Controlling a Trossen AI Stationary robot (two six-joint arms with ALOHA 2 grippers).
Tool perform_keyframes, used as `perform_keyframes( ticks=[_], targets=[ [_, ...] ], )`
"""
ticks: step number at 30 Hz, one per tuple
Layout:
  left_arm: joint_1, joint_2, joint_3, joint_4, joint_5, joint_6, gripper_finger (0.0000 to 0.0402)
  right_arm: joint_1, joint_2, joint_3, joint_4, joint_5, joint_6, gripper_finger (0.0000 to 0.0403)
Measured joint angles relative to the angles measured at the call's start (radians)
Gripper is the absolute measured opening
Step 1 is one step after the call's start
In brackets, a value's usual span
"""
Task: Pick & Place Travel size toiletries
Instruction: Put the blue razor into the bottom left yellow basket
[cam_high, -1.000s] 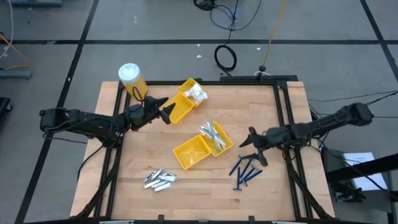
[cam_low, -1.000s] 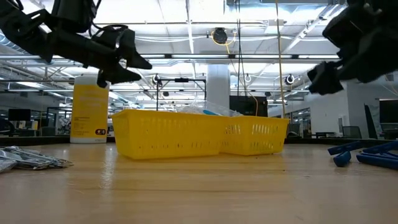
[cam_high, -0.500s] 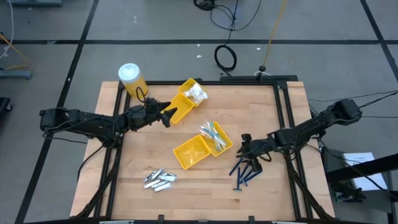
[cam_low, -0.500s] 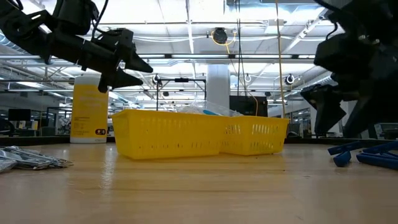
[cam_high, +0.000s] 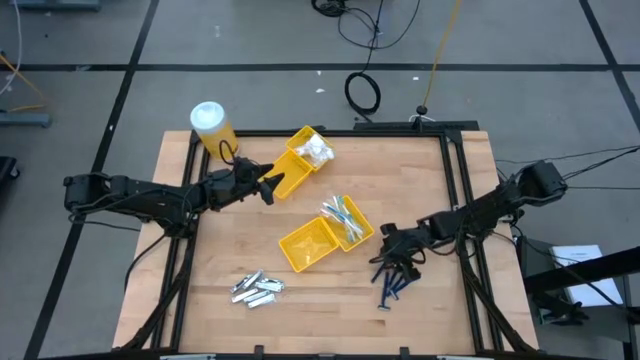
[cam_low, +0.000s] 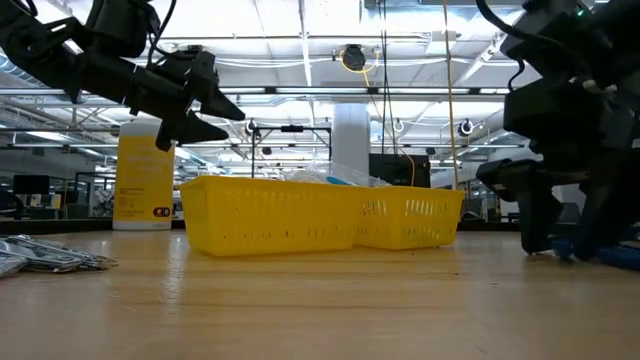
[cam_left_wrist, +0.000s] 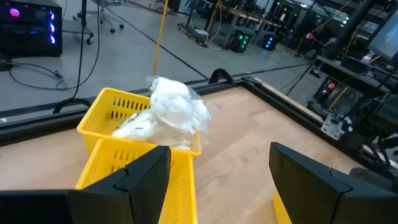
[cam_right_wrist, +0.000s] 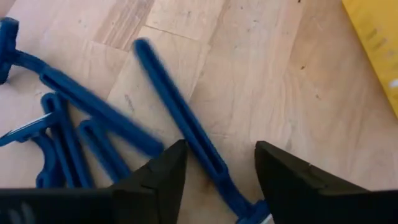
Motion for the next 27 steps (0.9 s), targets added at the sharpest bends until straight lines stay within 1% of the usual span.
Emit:
perform_keyframes(
  ticks=[3, 9, 10, 15, 19, 24, 27],
  targets=[
    [0.0, 0.0, 0.0, -0.014, 0.0, 0.0, 0.0269, -0.001, 0.0, 0.0, -0.005, -0.002, 0.004, 0.0136],
    [0.0, 0.0, 0.0, -0.029, 0.0, 0.011, 0.0269, -0.003, -0.002, -0.002, -0.003, -0.01, 0.047, 0.0033],
    [0.0, 0.0, 0.0, -0.03, 0.001, 0.011, 0.0269, -0.006, -0.002, -0.002, 0.0, -0.012, 0.056, 0.0023],
    [0.0, 0.0, 0.0, -0.025, 0.0, 0.014, 0.0269, -0.034, -0.001, 0.005, 0.009, -0.017, 0.103, 0.0024],
    [0.004, 0.0, 0.0, -0.025, 0.0, 0.034, 0.0269, -0.056, -0.028, 0.053, -0.048, -0.008, 0.104, 0.0021],
    [0.004, 0.0, 0.0, -0.043, 0.0, 0.061, 0.0269, -0.058, -0.138, 0.149, -0.144, -0.006, 0.107, 0.0021],
    [0.004, 0.0, 0.0, -0.049, 0.004, 0.038, 0.0269, -0.05, -0.221, 0.166, -0.157, -0.003, 0.1, 0.0021]
  ],
)
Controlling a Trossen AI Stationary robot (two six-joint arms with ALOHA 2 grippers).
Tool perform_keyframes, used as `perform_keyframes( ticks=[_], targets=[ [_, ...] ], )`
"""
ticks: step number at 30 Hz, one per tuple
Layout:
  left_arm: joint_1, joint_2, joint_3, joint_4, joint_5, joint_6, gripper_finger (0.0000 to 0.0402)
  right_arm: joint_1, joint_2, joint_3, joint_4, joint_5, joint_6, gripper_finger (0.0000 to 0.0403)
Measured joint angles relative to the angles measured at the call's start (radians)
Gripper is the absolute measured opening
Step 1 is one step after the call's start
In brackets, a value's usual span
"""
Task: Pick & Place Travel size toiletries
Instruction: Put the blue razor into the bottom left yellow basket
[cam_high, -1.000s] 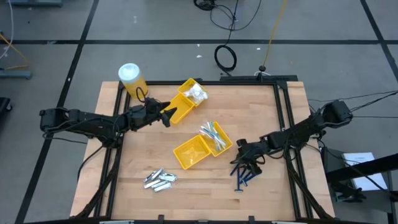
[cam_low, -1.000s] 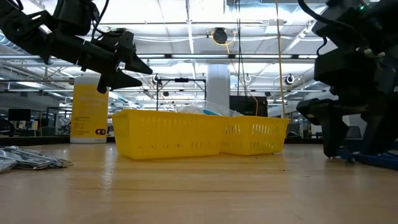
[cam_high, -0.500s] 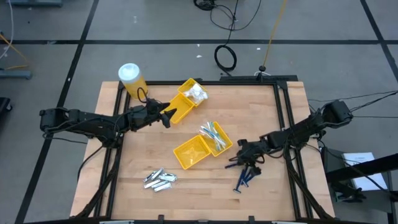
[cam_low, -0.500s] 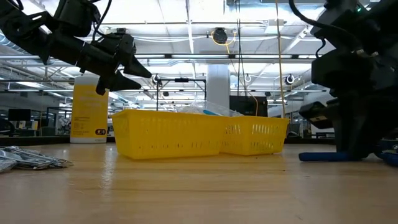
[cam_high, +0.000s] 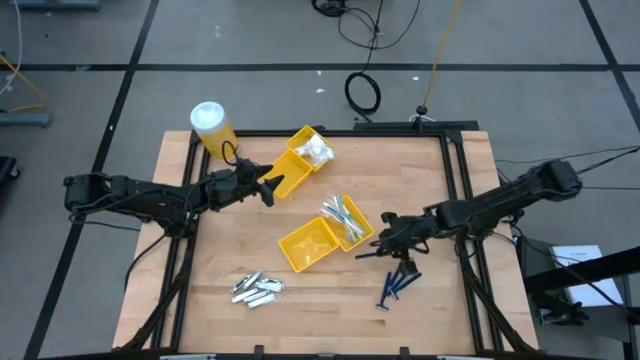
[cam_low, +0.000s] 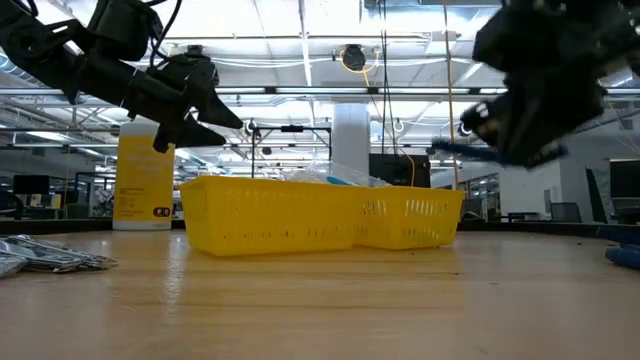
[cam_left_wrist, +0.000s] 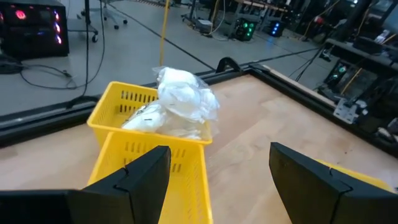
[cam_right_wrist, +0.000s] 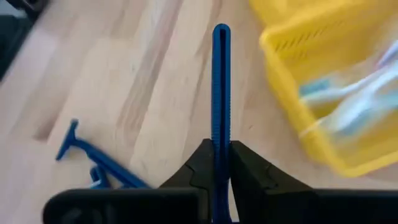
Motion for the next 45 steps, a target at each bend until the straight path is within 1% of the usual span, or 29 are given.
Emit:
perform_keyframes(
  ticks=[2, 3, 5, 6, 8, 11, 13, 15, 17, 21, 24, 27, 30, 34, 37, 41, 45],
  targets=[
    [-0.002, 0.0, 0.0, 0.005, 0.017, -0.018, 0.0269, 0.001, -0.059, 0.001, 0.027, 0.002, -0.046, 0.0021],
    [-0.005, 0.0, 0.0, 0.011, 0.027, -0.03, 0.0269, 0.0, -0.087, 0.0, 0.05, 0.02, -0.079, 0.0021],
    [-0.015, 0.009, 0.0, 0.038, 0.054, -0.034, 0.0269, -0.014, -0.124, -0.022, 0.141, 0.088, -0.151, 0.0021],
    [-0.025, 0.027, 0.001, 0.067, 0.066, -0.027, 0.0269, -0.024, -0.136, -0.045, 0.216, 0.128, -0.188, 0.0021],
    [-0.053, 0.072, 0.001, 0.126, 0.093, 0.004, 0.0269, -0.052, -0.139, -0.11, 0.422, 0.171, -0.25, 0.0021],
    [-0.108, 0.161, 0.02, 0.264, 0.121, 0.069, 0.0269, -0.104, -0.097, -0.215, 0.813, 0.176, -0.324, 0.0021],
    [-0.146, 0.227, 0.047, 0.325, 0.124, 0.12, 0.0269, -0.139, -0.053, -0.266, 1.014, 0.177, -0.356, 0.0021],
    [-0.182, 0.299, 0.096, 0.376, 0.124, 0.194, 0.0269, -0.168, -0.008, -0.288, 1.159, 0.177, -0.36, 0.0021],
    [-0.213, 0.361, 0.165, 0.397, 0.124, 0.286, 0.0269, -0.186, 0.029, -0.29, 1.242, 0.176, -0.346, 0.0021],
    [-0.255, 0.482, 0.328, 0.389, 0.124, 0.455, 0.0269, -0.198, 0.077, -0.288, 1.266, 0.176, -0.343, 0.0021],
    [-0.269, 0.546, 0.446, 0.396, 0.125, 0.494, 0.0269, -0.198, 0.084, -0.287, 1.271, 0.177, -0.34, 0.0021],
    [-0.277, 0.586, 0.535, 0.375, 0.125, 0.521, 0.0269, -0.198, 0.083, -0.287, 1.271, 0.176, -0.328, 0.0021],
    [-0.278, 0.606, 0.593, 0.326, 0.13, 0.536, 0.0269, -0.19, 0.079, -0.286, 1.268, 0.176, -0.327, 0.0021],
    [-0.277, 0.61, 0.629, 0.263, 0.134, 0.528, 0.0269, -0.187, 0.079, -0.286, 1.254, 0.176, -0.326, 0.0021],
    [-0.277, 0.61, 0.629, 0.254, 0.137, 0.526, 0.0269, -0.187, 0.079, -0.286, 1.245, 0.176, -0.324, 0.0021],
    [-0.275, 0.61, 0.629, 0.255, 0.231, 0.508, 0.0269, -0.187, 0.079, -0.286, 1.248, 0.174, -0.307, 0.0021],
    [-0.277, 0.61, 0.629, 0.256, 0.251, 0.478, 0.0269, -0.187, 0.079, -0.286, 1.248, 0.173, -0.304, 0.0021]
  ],
)
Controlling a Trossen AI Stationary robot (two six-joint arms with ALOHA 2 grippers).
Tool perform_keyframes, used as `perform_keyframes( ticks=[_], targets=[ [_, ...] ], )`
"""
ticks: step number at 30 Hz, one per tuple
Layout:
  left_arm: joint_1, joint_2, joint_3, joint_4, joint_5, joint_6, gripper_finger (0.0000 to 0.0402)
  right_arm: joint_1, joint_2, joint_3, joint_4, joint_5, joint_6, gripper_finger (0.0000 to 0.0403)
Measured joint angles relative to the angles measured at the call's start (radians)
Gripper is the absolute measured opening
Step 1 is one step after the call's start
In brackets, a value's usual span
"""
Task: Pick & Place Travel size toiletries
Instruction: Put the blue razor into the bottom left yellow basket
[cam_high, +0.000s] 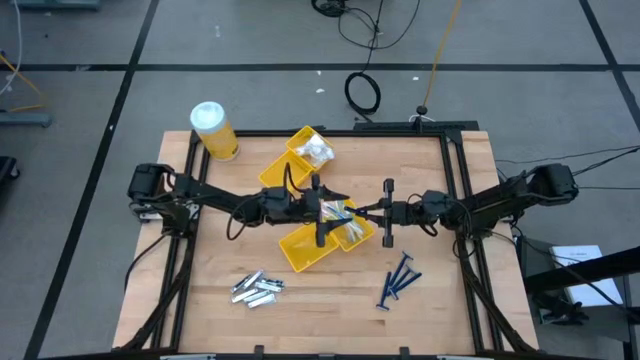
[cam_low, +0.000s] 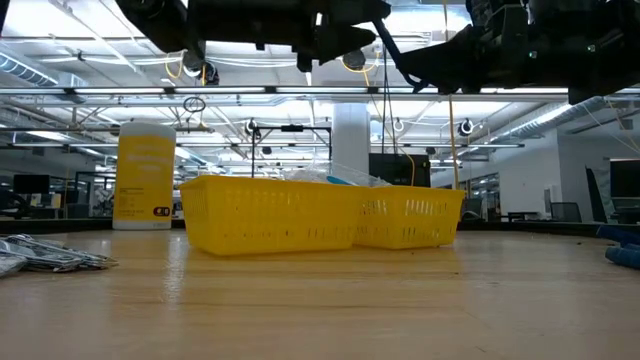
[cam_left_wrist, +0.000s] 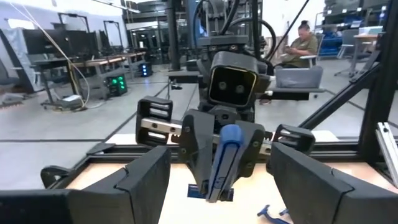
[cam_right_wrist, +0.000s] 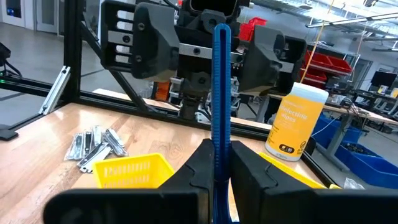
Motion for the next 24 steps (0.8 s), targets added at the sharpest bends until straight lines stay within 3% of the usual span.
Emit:
perform_keyframes(
  ticks=[6, 20, 24],
  targets=[
    [0.001, 0.006, 0.0, 0.006, 0.053, -0.004, 0.0268, 0.0, 0.0, 0.0, 0.0, 0.0, 0.0, 0.0021],
    [0.017, 0.067, 0.047, 0.012, 0.052, 0.019, 0.0268, 0.0, -0.001, 0.0, -0.012, 0.002, 0.001, 0.0021],
    [0.021, 0.071, 0.046, 0.007, 0.052, 0.016, 0.0252, 0.0, -0.001, 0.0, -0.014, 0.003, 0.001, 0.0021]
  ],
)
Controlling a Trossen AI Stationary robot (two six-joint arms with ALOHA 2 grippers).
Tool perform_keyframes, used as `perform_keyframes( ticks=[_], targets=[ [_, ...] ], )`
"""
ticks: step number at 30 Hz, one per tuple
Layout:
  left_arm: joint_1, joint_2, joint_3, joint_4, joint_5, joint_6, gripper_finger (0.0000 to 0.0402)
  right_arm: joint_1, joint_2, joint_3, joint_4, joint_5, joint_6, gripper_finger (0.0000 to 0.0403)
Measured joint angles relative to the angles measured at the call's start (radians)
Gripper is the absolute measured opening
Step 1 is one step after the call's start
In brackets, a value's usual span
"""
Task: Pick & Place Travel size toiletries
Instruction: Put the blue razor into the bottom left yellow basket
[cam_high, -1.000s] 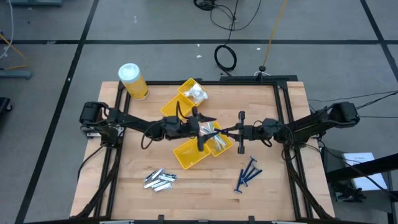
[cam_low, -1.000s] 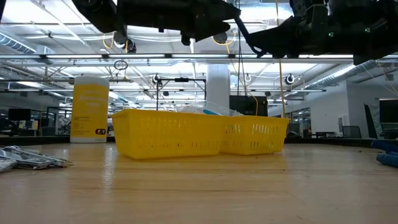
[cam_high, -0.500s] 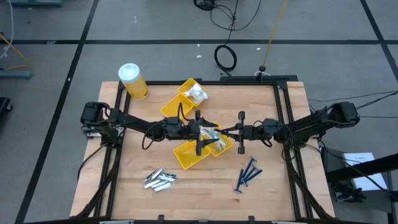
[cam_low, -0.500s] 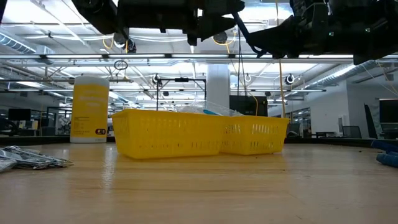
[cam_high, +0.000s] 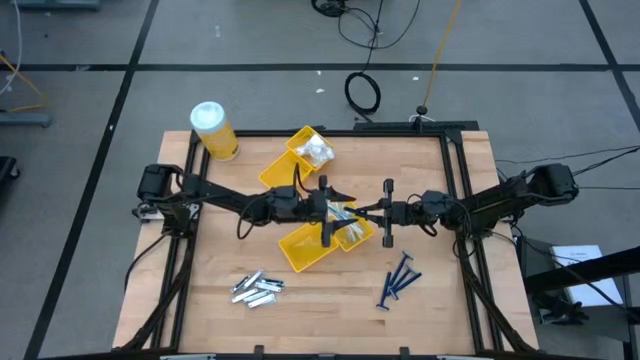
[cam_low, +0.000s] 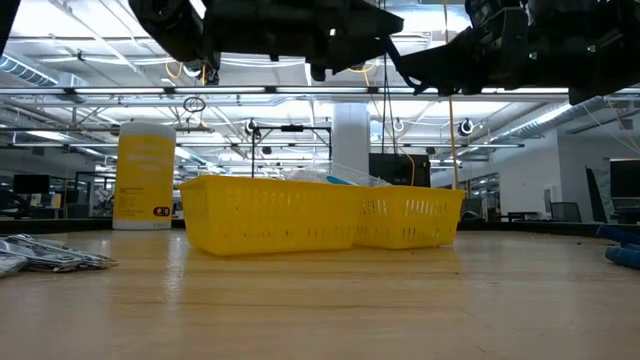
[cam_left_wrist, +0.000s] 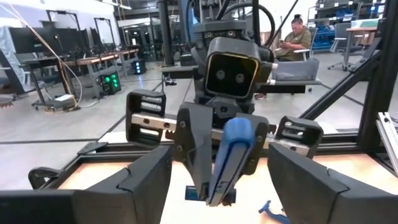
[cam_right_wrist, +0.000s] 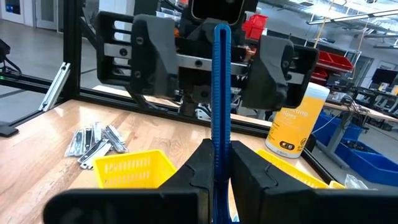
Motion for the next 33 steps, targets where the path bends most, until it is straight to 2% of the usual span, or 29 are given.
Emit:
perform_keyframes(
  ticks=[5, 12, 14, 18, 24, 28, 30, 33],
  targets=[
    [0.001, 0.0, 0.0, 0.001, 0.0, 0.0, 0.0182, 0.0, 0.0, 0.0, 0.0, 0.0, 0.0, 0.0021],
    [0.001, -0.007, -0.001, -0.004, -0.005, 0.016, 0.0023, 0.0, 0.0, 0.0, -0.003, 0.003, 0.032, 0.0029],
    [0.0, -0.012, -0.001, -0.006, -0.033, 0.024, 0.0018, -0.004, 0.0, 0.0, -0.008, 0.008, 0.08, 0.0059],
    [-0.012, -0.076, -0.002, -0.105, -0.197, 0.093, 0.0028, -0.005, 0.0, 0.001, -0.039, 0.009, 0.115, 0.0147],
    [-0.003, -0.233, -0.01, -0.465, -0.463, 0.119, 0.0013, -0.001, -0.017, 0.0, -0.042, -0.001, 0.164, 0.0256],
    [0.035, -0.331, -0.058, -0.739, -0.602, -0.021, 0.0017, 0.001, -0.043, 0.0, -0.069, -0.002, 0.167, 0.0292],
    [0.063, -0.374, -0.104, -0.835, -0.616, -0.114, 0.0012, 0.001, -0.06, -0.001, -0.103, 0.002, 0.172, 0.0298],
    [0.106, -0.44, -0.194, -0.89, -0.613, -0.253, 0.0012, 0.001, -0.067, 0.0, -0.114, 0.002, 0.175, 0.0299]
  ],
)
